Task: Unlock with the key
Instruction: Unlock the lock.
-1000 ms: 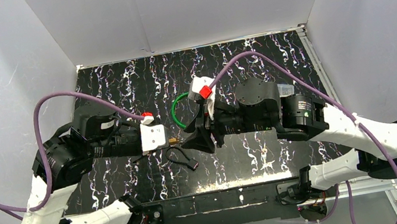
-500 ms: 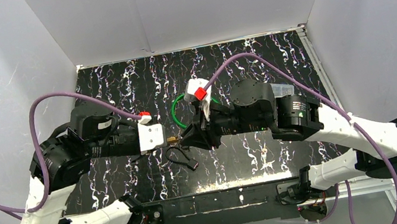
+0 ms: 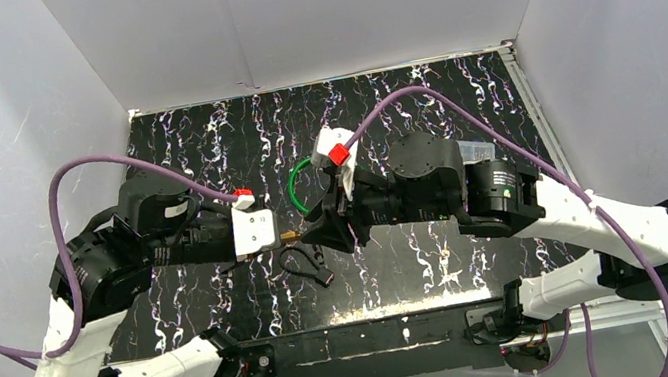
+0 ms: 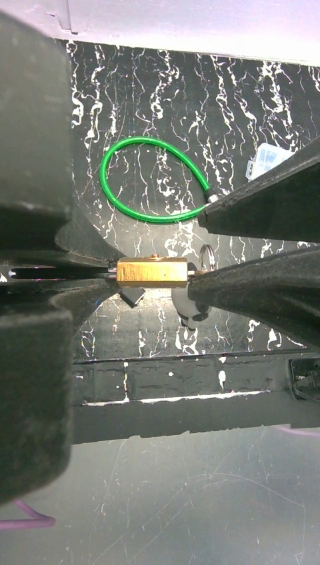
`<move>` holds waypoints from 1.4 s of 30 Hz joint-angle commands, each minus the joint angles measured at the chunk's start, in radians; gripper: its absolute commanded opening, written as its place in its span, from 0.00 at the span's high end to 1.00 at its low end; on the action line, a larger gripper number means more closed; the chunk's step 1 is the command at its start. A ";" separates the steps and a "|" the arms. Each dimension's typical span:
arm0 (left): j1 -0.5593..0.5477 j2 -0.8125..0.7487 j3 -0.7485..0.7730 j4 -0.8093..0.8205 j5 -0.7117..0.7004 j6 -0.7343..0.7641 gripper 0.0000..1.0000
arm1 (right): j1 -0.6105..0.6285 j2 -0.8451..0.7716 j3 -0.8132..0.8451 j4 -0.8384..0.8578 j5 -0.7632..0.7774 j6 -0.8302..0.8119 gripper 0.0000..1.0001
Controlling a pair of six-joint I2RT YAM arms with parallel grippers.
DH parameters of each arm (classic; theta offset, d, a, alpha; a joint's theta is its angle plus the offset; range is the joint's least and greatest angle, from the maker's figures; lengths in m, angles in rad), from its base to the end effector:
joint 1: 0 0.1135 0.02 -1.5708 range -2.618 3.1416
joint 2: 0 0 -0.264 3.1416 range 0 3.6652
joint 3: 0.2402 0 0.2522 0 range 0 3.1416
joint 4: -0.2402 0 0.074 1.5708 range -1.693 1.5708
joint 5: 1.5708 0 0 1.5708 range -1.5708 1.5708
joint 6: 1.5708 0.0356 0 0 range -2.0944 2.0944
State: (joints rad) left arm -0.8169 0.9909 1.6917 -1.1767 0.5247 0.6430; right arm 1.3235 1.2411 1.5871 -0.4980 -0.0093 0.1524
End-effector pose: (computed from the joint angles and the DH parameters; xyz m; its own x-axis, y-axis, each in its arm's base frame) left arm 0.0671 -0.0975 0.4901 0.3101 0.4279 -0.8490 0.9369 0.0140 0.3493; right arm 0.0616 0.2453 0.4862 -0.1842 -0.1093 -0.9768 -0.9549 0.2554 0.1515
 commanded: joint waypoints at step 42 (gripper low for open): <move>-0.001 -0.026 -0.027 0.119 0.020 -0.043 0.68 | -0.001 -0.048 -0.137 0.214 0.086 0.156 0.99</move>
State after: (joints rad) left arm -0.8154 0.9714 1.6695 -1.1316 0.4500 0.6193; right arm 1.3216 1.1999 1.4658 -0.3798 0.0498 0.2790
